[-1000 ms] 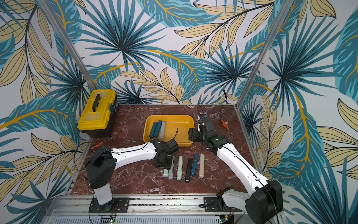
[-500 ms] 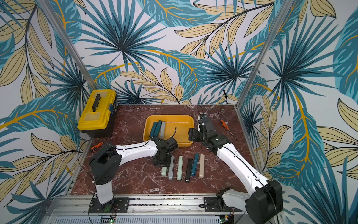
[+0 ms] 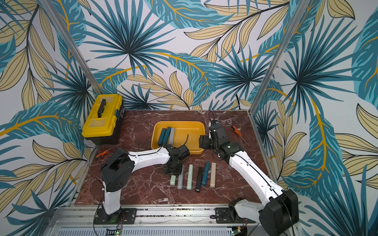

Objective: Put the pruning pliers into the storage box
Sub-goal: Pick up the pruning pliers from the center of the board, then place the pruning pliers in the storage box.

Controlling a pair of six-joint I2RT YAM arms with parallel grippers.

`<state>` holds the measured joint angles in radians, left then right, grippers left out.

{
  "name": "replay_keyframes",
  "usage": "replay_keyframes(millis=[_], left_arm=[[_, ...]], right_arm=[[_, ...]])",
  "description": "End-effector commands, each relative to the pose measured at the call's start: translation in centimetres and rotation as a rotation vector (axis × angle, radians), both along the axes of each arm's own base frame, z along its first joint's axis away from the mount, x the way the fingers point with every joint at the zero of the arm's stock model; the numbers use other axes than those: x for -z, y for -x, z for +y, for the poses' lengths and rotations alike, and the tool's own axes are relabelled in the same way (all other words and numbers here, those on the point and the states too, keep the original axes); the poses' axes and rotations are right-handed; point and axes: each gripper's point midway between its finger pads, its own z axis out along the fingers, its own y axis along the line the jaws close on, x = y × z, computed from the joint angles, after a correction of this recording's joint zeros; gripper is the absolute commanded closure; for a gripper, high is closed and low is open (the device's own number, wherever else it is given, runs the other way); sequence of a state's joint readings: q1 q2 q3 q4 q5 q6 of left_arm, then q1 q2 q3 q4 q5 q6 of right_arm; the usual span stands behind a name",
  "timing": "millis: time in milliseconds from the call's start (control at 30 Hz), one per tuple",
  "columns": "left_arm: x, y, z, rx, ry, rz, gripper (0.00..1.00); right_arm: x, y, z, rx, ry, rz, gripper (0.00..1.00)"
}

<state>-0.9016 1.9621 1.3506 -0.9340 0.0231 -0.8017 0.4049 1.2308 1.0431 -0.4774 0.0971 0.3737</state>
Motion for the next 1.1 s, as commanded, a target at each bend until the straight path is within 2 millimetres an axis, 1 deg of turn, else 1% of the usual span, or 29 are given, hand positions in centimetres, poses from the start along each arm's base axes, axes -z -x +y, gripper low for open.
replay_keyframes(millis=[0, 133, 167, 267, 400, 533, 600, 700, 733, 800, 933, 1067], left_arm=[[-0.1, -0.2, 0.2, -0.004, 0.001, -0.005, 0.68], [0.0, 0.0, 0.4, -0.011, 0.007, -0.002, 0.81], [-0.2, 0.0, 0.4, -0.013, 0.008, -0.003, 0.82], [-1.0, 0.0, 0.9, -0.018, 0.003, -0.013, 0.83], [-3.5, -0.3, 1.5, -0.018, 0.002, -0.045, 0.82], [-7.0, -1.1, 1.6, -0.025, 0.023, -0.095, 0.8], [-9.0, -1.9, 1.4, -0.027, 0.046, -0.125, 0.8], [-11.9, -3.4, 0.9, -0.023, 0.08, -0.17, 0.8], [-13.0, -4.3, 0.5, -0.015, 0.101, -0.192, 0.79], [-14.6, -6.5, 0.6, -0.015, 0.098, -0.254, 0.78], [-16.3, -10.5, 0.1, 0.004, 0.116, -0.302, 0.78], [-17.5, -14.4, -0.1, -0.004, 0.142, -0.353, 0.78]], right_arm=[[1.0, 0.4, -0.2, 0.003, 0.021, 0.025, 0.18], [1.1, 0.3, -0.1, 0.001, 0.018, 0.027, 0.18], [1.0, 0.4, -0.1, 0.002, 0.016, 0.025, 0.17], [0.9, 0.3, -0.1, 0.003, 0.015, 0.022, 0.18], [0.8, 0.2, -0.1, 0.004, 0.01, 0.015, 0.17], [0.7, -0.2, 0.3, 0.002, -0.004, 0.01, 0.18], [0.6, -0.4, 0.4, -0.002, -0.009, 0.008, 0.18], [0.4, -0.7, 0.7, -0.007, -0.014, 0.003, 0.18], [0.3, -0.8, 0.7, -0.007, -0.013, 0.001, 0.17], [0.2, -1.0, 0.5, 0.001, -0.006, -0.008, 0.17], [0.2, -1.3, 0.4, 0.006, 0.004, -0.016, 0.18], [-0.2, -1.3, 0.4, 0.008, 0.004, -0.027, 0.17]])
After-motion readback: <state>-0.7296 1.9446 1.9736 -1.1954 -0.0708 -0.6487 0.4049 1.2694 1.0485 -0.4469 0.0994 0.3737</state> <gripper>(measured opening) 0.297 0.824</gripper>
